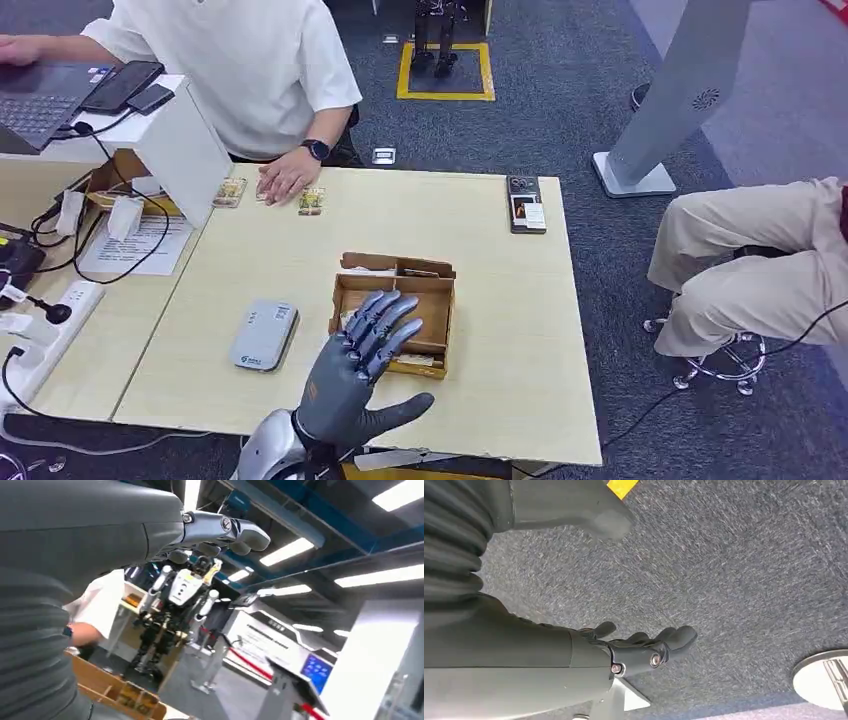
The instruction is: Pass the card to the sensor for recognition and then transmit it.
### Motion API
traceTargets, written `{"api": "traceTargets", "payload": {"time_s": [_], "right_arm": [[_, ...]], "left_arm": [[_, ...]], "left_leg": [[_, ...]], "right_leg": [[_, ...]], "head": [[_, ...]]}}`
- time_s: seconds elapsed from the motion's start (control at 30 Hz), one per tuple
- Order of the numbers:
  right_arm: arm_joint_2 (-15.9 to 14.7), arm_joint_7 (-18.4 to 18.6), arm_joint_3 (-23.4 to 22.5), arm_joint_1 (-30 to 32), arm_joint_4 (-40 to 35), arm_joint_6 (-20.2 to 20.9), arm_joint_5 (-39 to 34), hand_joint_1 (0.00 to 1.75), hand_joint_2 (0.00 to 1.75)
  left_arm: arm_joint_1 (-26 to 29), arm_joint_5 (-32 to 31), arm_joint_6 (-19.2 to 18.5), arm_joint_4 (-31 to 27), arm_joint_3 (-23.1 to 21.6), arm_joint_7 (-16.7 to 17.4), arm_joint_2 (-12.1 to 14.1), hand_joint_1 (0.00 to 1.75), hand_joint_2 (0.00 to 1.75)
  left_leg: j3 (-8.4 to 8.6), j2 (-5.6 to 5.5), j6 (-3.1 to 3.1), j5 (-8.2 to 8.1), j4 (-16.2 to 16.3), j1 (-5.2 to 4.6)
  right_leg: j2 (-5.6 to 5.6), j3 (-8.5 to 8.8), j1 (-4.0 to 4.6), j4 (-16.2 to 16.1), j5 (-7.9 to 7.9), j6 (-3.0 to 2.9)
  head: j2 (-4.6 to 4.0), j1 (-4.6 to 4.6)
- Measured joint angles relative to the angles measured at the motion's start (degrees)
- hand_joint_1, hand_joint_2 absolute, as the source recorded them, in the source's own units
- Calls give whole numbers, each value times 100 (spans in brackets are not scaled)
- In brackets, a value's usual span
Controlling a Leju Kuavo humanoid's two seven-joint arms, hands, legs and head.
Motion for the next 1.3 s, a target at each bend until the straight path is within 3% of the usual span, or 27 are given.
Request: {"api": "traceTargets", "payload": {"time_s": [0.1, 0.53, 1.03, 1.3], "right_arm": [[-2, 2, 0, -1, 13, 0, 26, 0, 175], [-9, 52, 0, 1, 57, 0, 87, 0, 175], [-11, 55, 0, 1, 61, 0, 87, 0, 175], [-11, 96, 0, 1, 61, 0, 85, 0, 175]], "left_arm": [[-62, -419, 70, 158, 0, 328, 0, 0, 175], [-244, -1367, 170, 634, -7, 1044, 0, 0, 175], [-312, -1481, 170, 848, -22, 1121, 0, 0, 175], [-363, -1951, 142, 982, -103, 1512, 2, 0, 175]], "left_leg": [[0, 0, 0, 0, 0, 0], [0, 0, 0, 0, 0, 0], [0, 0, 0, 0, 0, 0], [0, 0, 0, 0, 0, 0]], "right_leg": [[0, 0, 0, 0, 0, 0], [0, 0, 0, 0, 0, 0], [0, 0, 0, 0, 0, 0], [0, 0, 0, 0, 0, 0]], "head": [[0, 0], [-2, 0], [0, 0], [-2, 0]]}}
